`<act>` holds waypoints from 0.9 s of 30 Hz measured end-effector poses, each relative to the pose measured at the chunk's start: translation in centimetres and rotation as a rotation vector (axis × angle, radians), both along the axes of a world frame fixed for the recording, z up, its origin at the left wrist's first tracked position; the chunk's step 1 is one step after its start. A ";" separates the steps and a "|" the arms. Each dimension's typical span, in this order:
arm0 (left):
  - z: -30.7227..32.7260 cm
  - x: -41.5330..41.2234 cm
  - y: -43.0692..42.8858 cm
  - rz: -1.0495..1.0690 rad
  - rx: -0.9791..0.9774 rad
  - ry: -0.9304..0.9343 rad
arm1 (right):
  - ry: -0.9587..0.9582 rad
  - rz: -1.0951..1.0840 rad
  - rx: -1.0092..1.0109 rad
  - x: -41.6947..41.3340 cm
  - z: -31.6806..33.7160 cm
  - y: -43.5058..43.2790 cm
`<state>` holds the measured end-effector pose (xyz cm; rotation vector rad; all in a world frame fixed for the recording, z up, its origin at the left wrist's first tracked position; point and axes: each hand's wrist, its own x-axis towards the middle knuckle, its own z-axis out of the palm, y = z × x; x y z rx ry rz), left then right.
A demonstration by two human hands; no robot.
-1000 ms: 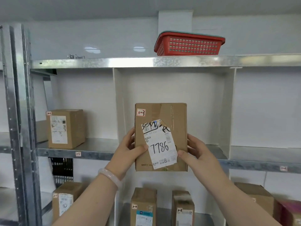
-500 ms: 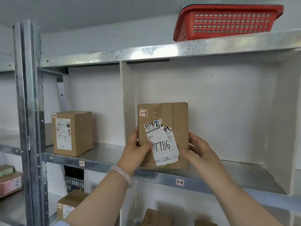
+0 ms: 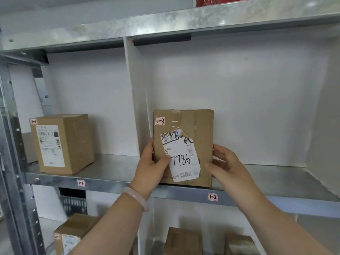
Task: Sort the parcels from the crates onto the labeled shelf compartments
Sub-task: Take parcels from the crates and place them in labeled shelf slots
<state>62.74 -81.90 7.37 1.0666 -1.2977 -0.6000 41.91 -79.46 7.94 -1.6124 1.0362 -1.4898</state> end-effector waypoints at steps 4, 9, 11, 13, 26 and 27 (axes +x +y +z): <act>-0.3 -0.2 0.2 -0.007 -0.026 -0.021 | 0.022 -0.028 -0.003 0.5 -0.2 0.3; -0.3 -0.1 0.2 -0.005 -0.020 -0.041 | 0.031 -0.021 -0.007 0.7 -0.3 0.6; -0.4 0.1 0.2 -0.007 -0.016 -0.049 | 0.032 -0.009 -0.008 0.8 -0.4 0.8; -0.6 0.1 0.6 -0.009 -0.023 -0.069 | 0.022 -0.004 -0.005 0.8 -0.4 1.1; -7.7 2.3 11.5 0.432 -0.035 -0.686 | 0.760 0.090 -0.491 2.2 -5.9 5.3; -8.5 2.7 12.6 0.479 -0.017 -0.716 | 0.796 0.161 -0.513 2.8 -6.6 5.3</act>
